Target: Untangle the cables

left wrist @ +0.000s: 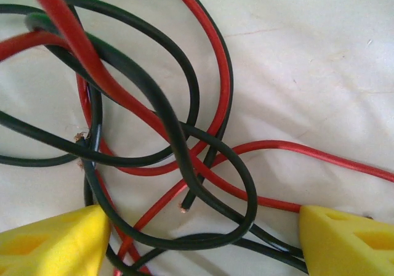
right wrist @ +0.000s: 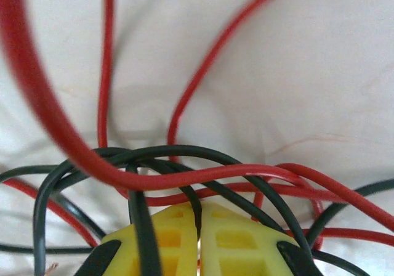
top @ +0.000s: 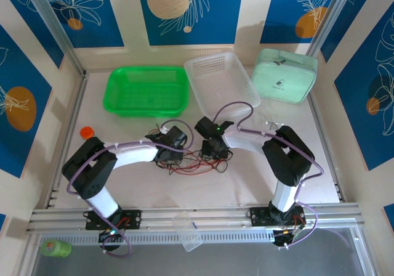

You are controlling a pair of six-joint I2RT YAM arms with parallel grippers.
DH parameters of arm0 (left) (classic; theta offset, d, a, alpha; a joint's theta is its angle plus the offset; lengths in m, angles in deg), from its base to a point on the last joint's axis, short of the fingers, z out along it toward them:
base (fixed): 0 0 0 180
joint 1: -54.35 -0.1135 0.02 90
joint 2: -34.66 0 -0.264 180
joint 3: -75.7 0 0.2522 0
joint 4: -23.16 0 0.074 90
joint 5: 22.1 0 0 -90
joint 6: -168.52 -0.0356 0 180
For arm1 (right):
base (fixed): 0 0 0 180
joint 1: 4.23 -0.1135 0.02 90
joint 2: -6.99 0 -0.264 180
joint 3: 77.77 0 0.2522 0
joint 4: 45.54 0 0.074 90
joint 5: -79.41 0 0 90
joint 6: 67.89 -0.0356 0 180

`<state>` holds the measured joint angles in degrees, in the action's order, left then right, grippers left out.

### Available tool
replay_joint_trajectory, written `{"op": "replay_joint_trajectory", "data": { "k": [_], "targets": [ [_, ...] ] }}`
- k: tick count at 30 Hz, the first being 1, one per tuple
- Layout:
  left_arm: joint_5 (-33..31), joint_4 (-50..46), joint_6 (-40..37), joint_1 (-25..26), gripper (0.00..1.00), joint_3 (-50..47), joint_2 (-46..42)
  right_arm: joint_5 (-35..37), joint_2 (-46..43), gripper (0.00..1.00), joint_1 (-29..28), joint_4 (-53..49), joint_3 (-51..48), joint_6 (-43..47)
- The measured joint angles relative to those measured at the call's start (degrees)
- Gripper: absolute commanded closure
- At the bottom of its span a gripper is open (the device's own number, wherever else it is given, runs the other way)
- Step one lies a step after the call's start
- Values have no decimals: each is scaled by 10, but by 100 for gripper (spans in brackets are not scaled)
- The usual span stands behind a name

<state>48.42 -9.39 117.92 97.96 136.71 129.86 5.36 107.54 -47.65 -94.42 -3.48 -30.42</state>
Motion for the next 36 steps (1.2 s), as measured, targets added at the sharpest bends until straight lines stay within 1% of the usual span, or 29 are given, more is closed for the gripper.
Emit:
{"op": "replay_joint_trajectory", "data": {
  "k": [4,9,12,17,20,24,28,30,32,34,36],
  "targets": [
    [1,6,5,0,21,-4,0,2,-36,93,10,11,-33,-21],
    [3,15,12,-3,21,-12,-14,-10,-112,93,30,43,-82,-50],
    [4,19,19,-12,21,-19,-23,-31,-168,93,52,68,-124,-69],
    [6,24,28,-41,21,-38,-45,-48,-266,95,117,61,-206,-99],
    [3,14,28,-49,21,-45,-57,-75,-297,95,129,60,-222,-108],
    [-2,-24,24,-57,21,-47,-74,-111,-303,94,127,71,-223,-109],
    [-10,-75,12,-58,20,-46,-104,-124,-303,82,114,70,-223,-101],
    [-15,-97,5,-58,19,-42,-124,-125,-303,71,109,57,-220,-90],
    [-18,-118,-3,-58,18,-33,-145,-119,-303,56,105,37,-210,-79],
    [-19,-133,-9,-58,18,-20,-162,-115,-303,48,103,18,-198,-64],
    [-19,-143,-17,-58,18,-9,-177,-110,-303,43,98,0,-183,-54]
  ]
}}
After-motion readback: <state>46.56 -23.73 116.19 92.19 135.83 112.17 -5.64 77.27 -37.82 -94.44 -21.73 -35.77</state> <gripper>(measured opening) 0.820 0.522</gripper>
